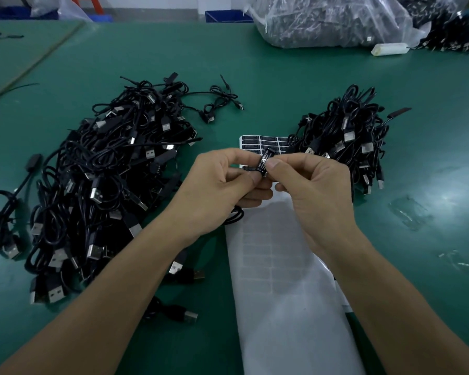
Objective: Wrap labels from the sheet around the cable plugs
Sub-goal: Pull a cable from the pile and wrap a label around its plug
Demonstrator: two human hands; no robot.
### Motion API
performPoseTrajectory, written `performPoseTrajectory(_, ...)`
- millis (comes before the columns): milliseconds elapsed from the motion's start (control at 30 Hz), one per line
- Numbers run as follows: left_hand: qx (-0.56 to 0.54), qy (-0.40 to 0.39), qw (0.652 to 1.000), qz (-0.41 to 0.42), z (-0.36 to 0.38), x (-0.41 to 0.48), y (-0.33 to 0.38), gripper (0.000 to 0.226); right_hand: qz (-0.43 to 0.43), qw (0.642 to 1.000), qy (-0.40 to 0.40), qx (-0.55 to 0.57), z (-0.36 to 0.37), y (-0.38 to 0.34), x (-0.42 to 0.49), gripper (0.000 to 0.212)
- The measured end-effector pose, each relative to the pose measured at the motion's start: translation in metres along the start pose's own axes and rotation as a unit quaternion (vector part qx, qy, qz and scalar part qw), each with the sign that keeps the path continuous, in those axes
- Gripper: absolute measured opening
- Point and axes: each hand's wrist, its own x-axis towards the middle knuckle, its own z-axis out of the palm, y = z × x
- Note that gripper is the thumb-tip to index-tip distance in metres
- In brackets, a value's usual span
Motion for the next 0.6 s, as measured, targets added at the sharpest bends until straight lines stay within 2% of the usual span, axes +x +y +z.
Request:
performPoseTrajectory(300,-0.01,0.008,1.0,-0.004,0.0011,-0.0011,0.0018,0.013,-0.021,1.0,-0.001,-0.01,0.0003,0.0011,-0.0003,0.022)
performPoseTrajectory(600,0.008,0.033,0.999,-0.012,0.0044,-0.0002,0.0014,0.007,-0.046,0.998,0.008,-0.045,0.002,0.0034,-0.0006,0.014)
